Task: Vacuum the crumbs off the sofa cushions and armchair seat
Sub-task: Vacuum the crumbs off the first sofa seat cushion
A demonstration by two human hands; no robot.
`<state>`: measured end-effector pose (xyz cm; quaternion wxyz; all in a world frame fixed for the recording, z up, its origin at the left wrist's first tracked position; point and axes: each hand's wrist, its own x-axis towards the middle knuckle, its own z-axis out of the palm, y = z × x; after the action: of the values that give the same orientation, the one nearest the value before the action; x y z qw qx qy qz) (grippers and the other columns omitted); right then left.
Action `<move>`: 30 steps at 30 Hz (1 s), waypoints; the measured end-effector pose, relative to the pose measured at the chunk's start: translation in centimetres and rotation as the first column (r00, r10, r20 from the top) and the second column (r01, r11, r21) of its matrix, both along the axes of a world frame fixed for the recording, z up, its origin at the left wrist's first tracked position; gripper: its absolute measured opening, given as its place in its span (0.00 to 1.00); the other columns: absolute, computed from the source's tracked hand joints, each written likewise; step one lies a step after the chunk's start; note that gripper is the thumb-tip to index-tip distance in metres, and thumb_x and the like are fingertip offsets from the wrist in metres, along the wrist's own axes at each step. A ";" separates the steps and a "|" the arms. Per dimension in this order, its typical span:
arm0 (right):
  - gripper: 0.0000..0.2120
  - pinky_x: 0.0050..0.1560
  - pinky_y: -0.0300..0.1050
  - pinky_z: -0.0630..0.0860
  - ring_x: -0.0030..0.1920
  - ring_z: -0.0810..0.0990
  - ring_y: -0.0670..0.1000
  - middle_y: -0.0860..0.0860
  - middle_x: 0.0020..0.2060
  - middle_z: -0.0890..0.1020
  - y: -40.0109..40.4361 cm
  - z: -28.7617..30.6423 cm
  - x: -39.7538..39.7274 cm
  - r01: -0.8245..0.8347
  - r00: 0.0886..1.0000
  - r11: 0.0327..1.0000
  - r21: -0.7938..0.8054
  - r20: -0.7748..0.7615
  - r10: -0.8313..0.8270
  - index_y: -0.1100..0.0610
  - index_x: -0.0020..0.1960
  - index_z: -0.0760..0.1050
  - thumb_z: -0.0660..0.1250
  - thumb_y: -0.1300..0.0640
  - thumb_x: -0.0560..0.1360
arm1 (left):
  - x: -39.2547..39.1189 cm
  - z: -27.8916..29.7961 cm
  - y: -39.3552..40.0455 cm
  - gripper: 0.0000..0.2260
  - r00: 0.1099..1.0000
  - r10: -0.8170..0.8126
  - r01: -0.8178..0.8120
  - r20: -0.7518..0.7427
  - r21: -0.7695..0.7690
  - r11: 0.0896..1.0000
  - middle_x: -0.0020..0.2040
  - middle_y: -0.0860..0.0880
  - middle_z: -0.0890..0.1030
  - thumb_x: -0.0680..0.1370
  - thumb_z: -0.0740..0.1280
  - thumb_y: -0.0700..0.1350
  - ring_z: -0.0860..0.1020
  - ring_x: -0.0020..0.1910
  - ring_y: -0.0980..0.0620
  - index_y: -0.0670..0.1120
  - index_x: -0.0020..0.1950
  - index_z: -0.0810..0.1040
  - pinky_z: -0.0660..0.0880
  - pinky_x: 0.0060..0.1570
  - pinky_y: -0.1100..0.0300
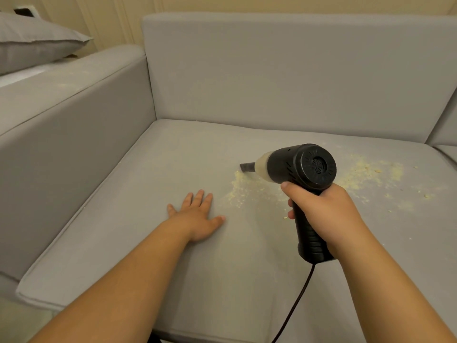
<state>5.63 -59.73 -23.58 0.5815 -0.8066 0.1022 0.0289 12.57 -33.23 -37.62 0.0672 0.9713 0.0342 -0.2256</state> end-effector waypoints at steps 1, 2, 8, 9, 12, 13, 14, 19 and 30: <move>0.08 0.47 0.53 0.83 0.35 0.87 0.48 0.55 0.40 0.86 0.0 0.1 0.0 0.005 1.000 1.000 -0.011 0.009 -0.005 0.53 0.47 0.82 0.75 0.49 0.76 | 0.0 0.0 0.0 0.39 1.000 0.003 -0.003 -0.002 -0.004 1.000 0.84 0.57 0.36 0.79 0.49 0.74 0.37 0.83 0.51 0.59 0.84 0.38 0.42 0.76 0.28; 0.08 0.46 0.52 0.83 0.34 0.87 0.47 0.54 0.40 0.86 -0.1 0.2 -0.1 0.011 1.000 1.000 -0.019 0.016 -0.011 0.52 0.47 0.82 0.75 0.49 0.75 | 0.0 0.0 -0.1 0.39 1.000 0.003 -0.003 -0.003 -0.003 1.000 0.84 0.57 0.36 0.79 0.49 0.74 0.37 0.83 0.51 0.59 0.84 0.38 0.42 0.76 0.28; 0.08 0.46 0.52 0.83 0.37 0.88 0.49 0.52 0.37 0.87 -0.2 0.0 -0.4 -0.028 1.000 0.999 -0.034 -0.008 0.028 0.51 0.48 0.82 0.76 0.48 0.75 | 0.0 0.0 -0.1 0.39 1.000 0.004 -0.004 -0.005 -0.007 1.000 0.84 0.57 0.35 0.79 0.49 0.74 0.37 0.83 0.50 0.59 0.84 0.38 0.42 0.75 0.28; 0.07 0.47 0.52 0.83 0.39 0.88 0.50 0.52 0.36 0.87 -0.1 0.0 -0.4 -0.039 0.999 0.999 -0.039 -0.006 0.038 0.50 0.48 0.82 0.76 0.47 0.75 | 0.0 0.0 -0.1 0.39 1.000 0.004 -0.004 -0.005 -0.008 1.000 0.84 0.57 0.35 0.79 0.49 0.73 0.37 0.83 0.50 0.59 0.84 0.38 0.42 0.75 0.28; 0.07 0.48 0.53 0.83 0.40 0.88 0.52 0.52 0.37 0.87 0.0 0.0 -0.4 -0.054 0.999 0.998 -0.029 0.002 0.054 0.50 0.47 0.83 0.75 0.48 0.75 | -0.1 0.2 -0.2 0.39 1.000 0.005 -0.005 -0.008 -0.008 1.000 0.84 0.57 0.35 0.80 0.49 0.73 0.37 0.83 0.51 0.59 0.84 0.38 0.42 0.76 0.28; 0.07 0.48 0.53 0.83 0.40 0.88 0.52 0.53 0.37 0.87 0.0 -0.1 -0.4 -0.051 0.999 0.998 -0.032 0.005 0.051 0.50 0.47 0.83 0.75 0.48 0.75 | -0.1 0.3 -0.2 0.39 1.000 0.005 -0.005 -0.009 -0.008 1.000 0.84 0.58 0.35 0.80 0.49 0.73 0.37 0.83 0.51 0.59 0.84 0.38 0.42 0.76 0.28; 0.07 0.49 0.53 0.83 0.40 0.88 0.52 0.52 0.37 0.87 0.0 -0.1 -0.4 -0.048 0.999 0.998 -0.037 0.009 0.048 0.50 0.46 0.82 0.75 0.48 0.75 | -0.1 0.4 -0.2 0.38 1.000 0.004 -0.004 -0.010 -0.008 1.000 0.84 0.58 0.35 0.80 0.49 0.73 0.37 0.83 0.51 0.59 0.84 0.38 0.42 0.76 0.28; 0.07 0.49 0.53 0.83 0.41 0.88 0.53 0.52 0.37 0.86 0.2 -0.2 -0.5 -0.057 0.998 0.998 -0.038 0.005 0.057 0.51 0.47 0.82 0.75 0.48 0.75 | -0.2 0.5 -0.2 0.39 1.000 0.001 -0.001 -0.014 -0.005 1.000 0.84 0.57 0.35 0.80 0.49 0.73 0.37 0.83 0.51 0.58 0.84 0.38 0.42 0.76 0.28; 0.06 0.49 0.54 0.83 0.42 0.88 0.54 0.51 0.35 0.87 0.5 -0.4 -0.4 -0.059 0.998 0.997 -0.043 0.010 0.059 0.50 0.47 0.82 0.75 0.48 0.75 | -0.1 0.6 -0.2 0.38 1.000 -0.003 0.003 -0.020 -0.007 1.000 0.84 0.57 0.35 0.80 0.49 0.73 0.37 0.83 0.50 0.58 0.84 0.38 0.42 0.76 0.28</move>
<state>5.18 -59.25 -23.96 0.5634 -0.8217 0.0757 0.0396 12.46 -33.39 -37.02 0.0701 0.9688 0.0328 -0.2354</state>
